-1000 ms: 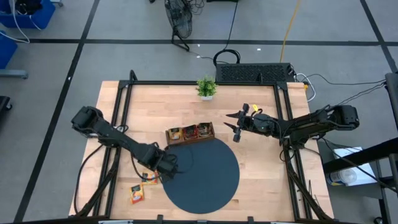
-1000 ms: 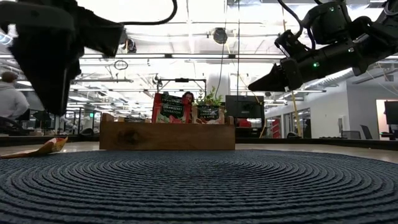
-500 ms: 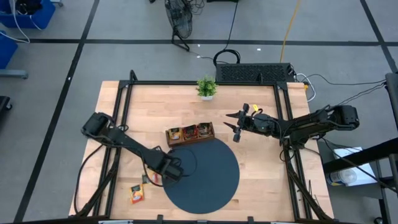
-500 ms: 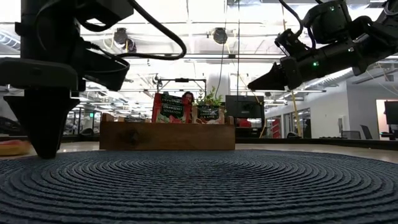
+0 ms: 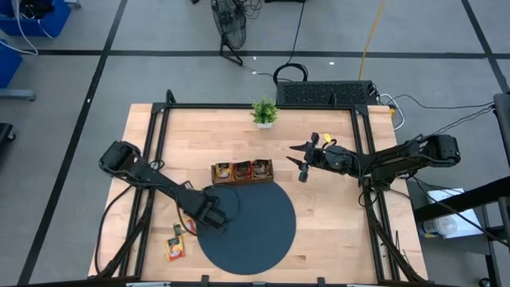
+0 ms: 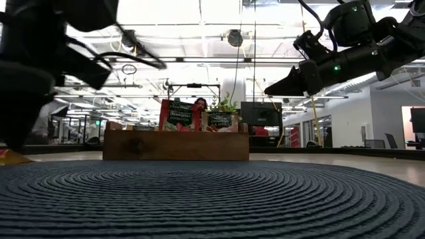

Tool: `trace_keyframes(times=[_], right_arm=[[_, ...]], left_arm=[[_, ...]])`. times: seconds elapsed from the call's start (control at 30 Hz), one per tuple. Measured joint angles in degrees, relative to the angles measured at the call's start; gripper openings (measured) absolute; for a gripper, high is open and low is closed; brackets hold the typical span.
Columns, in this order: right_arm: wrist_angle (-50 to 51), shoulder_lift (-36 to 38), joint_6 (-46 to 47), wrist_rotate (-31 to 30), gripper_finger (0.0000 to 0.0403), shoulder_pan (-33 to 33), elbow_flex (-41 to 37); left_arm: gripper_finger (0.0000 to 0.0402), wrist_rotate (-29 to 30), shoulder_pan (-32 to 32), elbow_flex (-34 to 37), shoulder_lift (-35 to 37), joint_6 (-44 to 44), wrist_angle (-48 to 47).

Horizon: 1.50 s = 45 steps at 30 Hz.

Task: Pick & Place Tea
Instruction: Put the top yellow tea bag into the left slot of the wooden organizer

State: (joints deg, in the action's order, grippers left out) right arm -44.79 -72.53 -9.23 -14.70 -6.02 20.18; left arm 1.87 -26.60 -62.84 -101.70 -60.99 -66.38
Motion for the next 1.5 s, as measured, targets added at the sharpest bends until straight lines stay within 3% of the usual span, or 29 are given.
trace_keyframes(times=[0.6,0.83,1.1,1.3,1.4,1.5], right_arm=[[0.03,0.00,0.02,0.00,0.0160,0.02,-0.02],[0.04,0.00,0.02,0.00,0.0160,0.02,-0.02],[0.04,0.00,0.05,0.00,0.0160,0.02,-0.04],[0.00,0.00,0.11,0.00,0.0160,0.02,-0.06],[-0.14,0.00,0.11,0.00,0.0160,0.02,-0.06],[-0.14,0.00,0.11,0.00,0.0160,0.02,-0.06]], left_arm=[[0.0223,1.61,-2.88,0.14,2.04,0.80,-1.01],[0.0223,-0.12,-4.81,4.25,2.06,-2.56,-0.76],[0.0223,-0.45,-4.89,9.64,2.47,-0.62,9.69],[0.0222,-1.06,-4.89,11.38,2.49,-0.22,11.15],[0.0209,-1.53,-4.89,11.42,2.41,-0.16,11.12],[0.0168,-2.27,-4.69,11.49,2.32,0.53,11.25]])
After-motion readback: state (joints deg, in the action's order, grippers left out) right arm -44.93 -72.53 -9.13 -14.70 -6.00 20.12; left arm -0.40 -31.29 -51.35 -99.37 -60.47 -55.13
